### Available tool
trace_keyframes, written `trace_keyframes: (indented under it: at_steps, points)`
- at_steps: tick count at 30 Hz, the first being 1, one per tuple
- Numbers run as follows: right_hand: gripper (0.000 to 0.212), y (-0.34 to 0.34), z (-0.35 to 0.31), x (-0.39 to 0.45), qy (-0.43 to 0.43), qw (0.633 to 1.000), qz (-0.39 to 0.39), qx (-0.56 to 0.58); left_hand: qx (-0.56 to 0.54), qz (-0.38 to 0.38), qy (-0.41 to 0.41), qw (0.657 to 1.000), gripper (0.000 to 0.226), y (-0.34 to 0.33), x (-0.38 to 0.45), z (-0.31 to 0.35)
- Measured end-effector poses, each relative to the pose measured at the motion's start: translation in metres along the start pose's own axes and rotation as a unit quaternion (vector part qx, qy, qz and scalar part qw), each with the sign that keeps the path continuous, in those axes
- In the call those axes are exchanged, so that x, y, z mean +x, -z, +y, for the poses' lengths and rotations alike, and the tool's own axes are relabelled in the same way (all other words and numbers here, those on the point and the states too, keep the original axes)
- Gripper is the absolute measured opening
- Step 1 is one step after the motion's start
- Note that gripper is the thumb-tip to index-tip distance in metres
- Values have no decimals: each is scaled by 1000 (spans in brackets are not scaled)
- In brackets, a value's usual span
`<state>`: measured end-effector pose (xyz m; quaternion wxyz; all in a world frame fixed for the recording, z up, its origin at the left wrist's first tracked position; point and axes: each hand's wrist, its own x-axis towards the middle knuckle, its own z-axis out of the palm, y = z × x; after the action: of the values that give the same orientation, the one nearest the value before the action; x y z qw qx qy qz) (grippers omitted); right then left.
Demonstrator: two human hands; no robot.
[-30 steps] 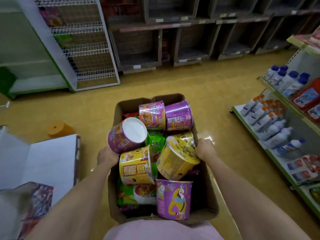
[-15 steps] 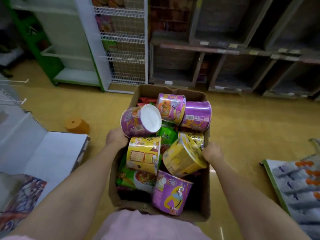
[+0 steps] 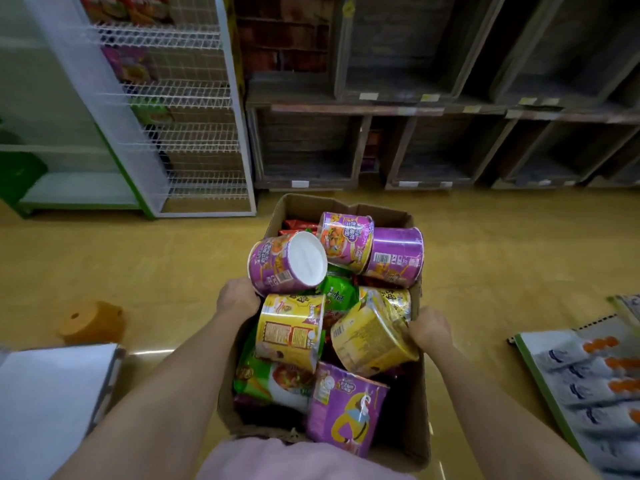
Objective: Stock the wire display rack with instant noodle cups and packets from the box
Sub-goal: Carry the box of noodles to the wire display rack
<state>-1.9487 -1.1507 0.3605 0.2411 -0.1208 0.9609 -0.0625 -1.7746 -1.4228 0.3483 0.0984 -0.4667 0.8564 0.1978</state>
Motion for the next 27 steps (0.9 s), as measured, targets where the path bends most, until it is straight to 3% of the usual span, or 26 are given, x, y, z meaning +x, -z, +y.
trace_keyframes:
  at_steps: [6,11,20,27]
  points:
    - [31,44,-42,67,-8,999,34,-7,3,-29,1,1000,21,13,76,25]
    - [31,48,-51,121,-13,1000,-12,-19,17,-63,31,997,25,5,121,56]
    - [25,125,-68,284,51,999,10,9,-4,-16,75,997,22,30,218,158]
    - [27,174,-55,371,-12,998,11,61,42,15,16,999,19,66,289,263]
